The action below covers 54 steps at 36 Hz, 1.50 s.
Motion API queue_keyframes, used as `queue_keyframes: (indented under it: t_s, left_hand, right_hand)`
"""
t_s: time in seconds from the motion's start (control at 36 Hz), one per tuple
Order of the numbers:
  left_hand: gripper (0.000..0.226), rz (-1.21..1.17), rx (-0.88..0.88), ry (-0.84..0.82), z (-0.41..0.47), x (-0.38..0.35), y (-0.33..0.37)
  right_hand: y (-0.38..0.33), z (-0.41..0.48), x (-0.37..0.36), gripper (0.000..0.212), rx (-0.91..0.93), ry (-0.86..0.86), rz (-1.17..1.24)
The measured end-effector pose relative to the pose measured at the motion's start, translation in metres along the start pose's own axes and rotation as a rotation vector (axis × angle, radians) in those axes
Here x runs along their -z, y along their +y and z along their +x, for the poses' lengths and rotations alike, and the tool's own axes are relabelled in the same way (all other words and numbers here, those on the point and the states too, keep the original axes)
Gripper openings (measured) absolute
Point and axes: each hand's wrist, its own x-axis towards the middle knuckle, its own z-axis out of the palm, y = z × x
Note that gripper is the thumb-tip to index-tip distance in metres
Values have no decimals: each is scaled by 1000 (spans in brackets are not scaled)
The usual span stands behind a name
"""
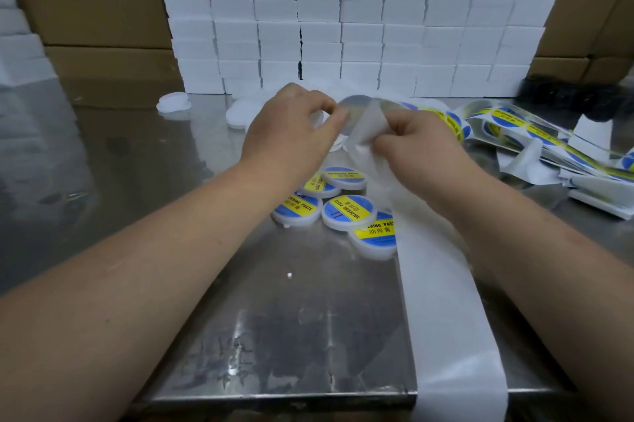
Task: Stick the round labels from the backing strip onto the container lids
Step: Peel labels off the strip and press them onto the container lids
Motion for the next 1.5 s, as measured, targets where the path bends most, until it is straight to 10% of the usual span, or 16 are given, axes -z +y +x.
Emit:
queue_keyframes:
  t_s: [0.28,0.36,0.61,0.75,1.03,1.5]
  left_hand:
    - [28,-69,373,154,16,7,-23]
    - [27,-39,345,130,13,6,-20]
    - [20,76,251,74,4,3,-7]
    - [21,61,266,104,6,3,-7]
    - [24,132,181,108,3,5,-2]
    - [41,235,-128,153,-2,10,5]
  right_hand:
    - [1,1,1,21,26,28,-3]
    - [0,1,2,4,70,63,-72]
    - [0,0,12,67,215,466,-256]
    - [-5,-1,13,53,385,384,-286]
    - [-8,-4,7,23,129,120,-122]
    - [-10,-1,10,37,-136,153,266]
